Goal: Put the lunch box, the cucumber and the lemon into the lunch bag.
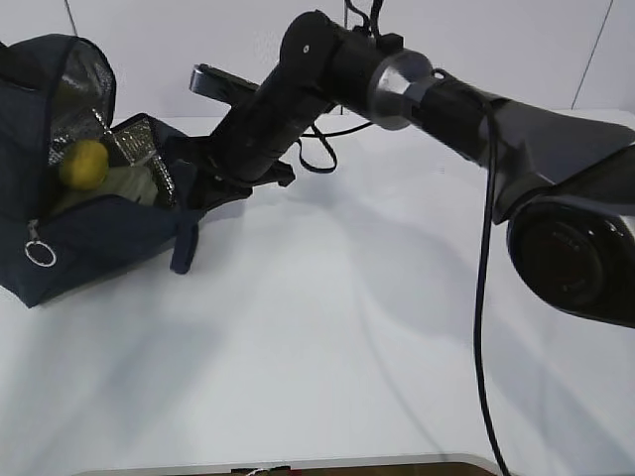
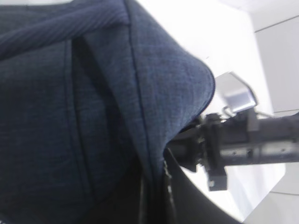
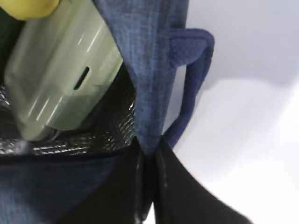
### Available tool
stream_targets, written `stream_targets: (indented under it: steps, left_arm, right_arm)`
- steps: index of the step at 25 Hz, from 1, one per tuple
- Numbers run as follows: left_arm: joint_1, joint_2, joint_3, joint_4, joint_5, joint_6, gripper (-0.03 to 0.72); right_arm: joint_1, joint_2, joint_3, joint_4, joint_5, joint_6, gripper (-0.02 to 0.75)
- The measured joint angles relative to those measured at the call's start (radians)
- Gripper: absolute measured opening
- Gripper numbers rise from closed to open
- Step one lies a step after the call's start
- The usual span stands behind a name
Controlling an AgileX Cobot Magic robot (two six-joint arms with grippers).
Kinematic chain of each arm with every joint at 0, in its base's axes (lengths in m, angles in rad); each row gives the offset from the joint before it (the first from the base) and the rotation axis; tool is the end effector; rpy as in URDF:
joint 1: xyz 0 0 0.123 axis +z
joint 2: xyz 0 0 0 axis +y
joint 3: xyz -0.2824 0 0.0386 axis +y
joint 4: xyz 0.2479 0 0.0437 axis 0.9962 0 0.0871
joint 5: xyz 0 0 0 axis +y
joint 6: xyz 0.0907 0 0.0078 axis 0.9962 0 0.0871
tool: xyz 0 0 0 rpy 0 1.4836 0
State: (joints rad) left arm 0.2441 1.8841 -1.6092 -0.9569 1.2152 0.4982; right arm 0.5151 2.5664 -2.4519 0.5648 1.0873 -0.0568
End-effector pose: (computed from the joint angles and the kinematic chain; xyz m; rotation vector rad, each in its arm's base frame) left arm 0.4012 0.0280 0.3003 -0.0287 2.4568 -1.0627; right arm 0.4570 0.3083 0.1901 -0.5640 2.6352 0.8960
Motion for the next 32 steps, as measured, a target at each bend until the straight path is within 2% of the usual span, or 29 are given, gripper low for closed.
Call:
stream_targets:
  steps: [7,17,26,29,32]
  left_arm:
    - [-0.028,-0.002,-0.002,0.066,0.004,-0.057,-0.014]
    - [-0.157,-0.002,-0.002,0.107,-0.006,-0.107,-0.014]
    - [-0.187,-0.002,-0.002,0.109,-0.008,-0.131,-0.014]
    - [-0.202,-0.002,-0.002,0.091,-0.009,-0.142,-0.014]
    - [-0.236,-0.002,-0.002,0.075,-0.010,-0.147,-0.014]
  right_arm:
    - [0.004,-0.013,-0.161,-0.232,0.141,0.000,0.015]
    - [0.010,-0.088,-0.198,-0.368,0.186,0.002,0.013]
    - [0.028,-0.155,-0.198,-0.471,0.202,-0.019,0.013]
    - [0.028,-0.195,-0.142,-0.483,0.202,-0.026,0.013]
    - [0.028,-0.270,0.006,-0.497,0.199,-0.055,0.013]
